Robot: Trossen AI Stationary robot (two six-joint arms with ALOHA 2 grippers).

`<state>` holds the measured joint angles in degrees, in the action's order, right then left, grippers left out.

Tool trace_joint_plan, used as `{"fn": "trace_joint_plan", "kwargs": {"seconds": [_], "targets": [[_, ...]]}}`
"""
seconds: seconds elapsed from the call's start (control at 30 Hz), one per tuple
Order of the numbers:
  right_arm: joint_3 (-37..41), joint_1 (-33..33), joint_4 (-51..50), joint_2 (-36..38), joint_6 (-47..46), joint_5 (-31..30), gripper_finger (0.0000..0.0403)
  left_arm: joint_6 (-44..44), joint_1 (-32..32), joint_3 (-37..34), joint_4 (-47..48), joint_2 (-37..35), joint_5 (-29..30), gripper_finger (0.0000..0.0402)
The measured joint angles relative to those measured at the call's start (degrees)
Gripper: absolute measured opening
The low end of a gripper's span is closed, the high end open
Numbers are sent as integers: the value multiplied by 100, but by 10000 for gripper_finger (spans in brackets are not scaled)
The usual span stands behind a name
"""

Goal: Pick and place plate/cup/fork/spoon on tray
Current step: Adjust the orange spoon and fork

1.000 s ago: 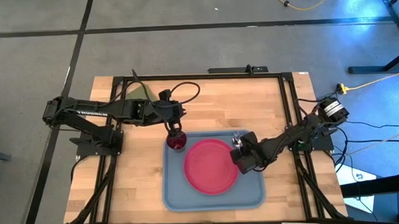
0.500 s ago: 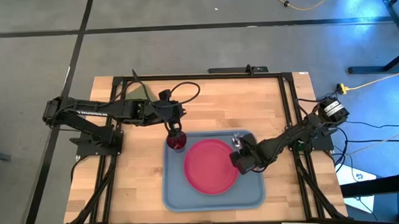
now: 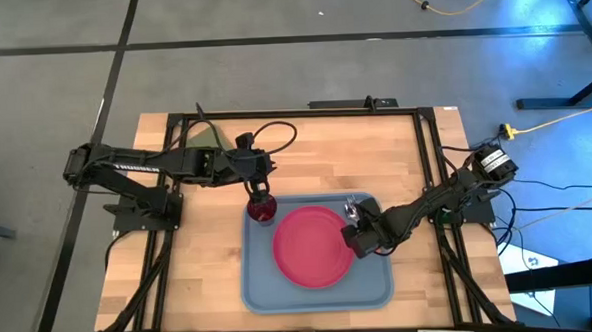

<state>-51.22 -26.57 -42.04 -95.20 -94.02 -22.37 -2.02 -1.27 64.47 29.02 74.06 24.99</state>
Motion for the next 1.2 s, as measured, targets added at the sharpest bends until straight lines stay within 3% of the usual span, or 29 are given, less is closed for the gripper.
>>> {"fn": "trace_joint_plan", "kwargs": {"seconds": [1.2], "targets": [[0,-162,427,-264,-319,85,11,0,1,2,-2,0,-2,47]]}}
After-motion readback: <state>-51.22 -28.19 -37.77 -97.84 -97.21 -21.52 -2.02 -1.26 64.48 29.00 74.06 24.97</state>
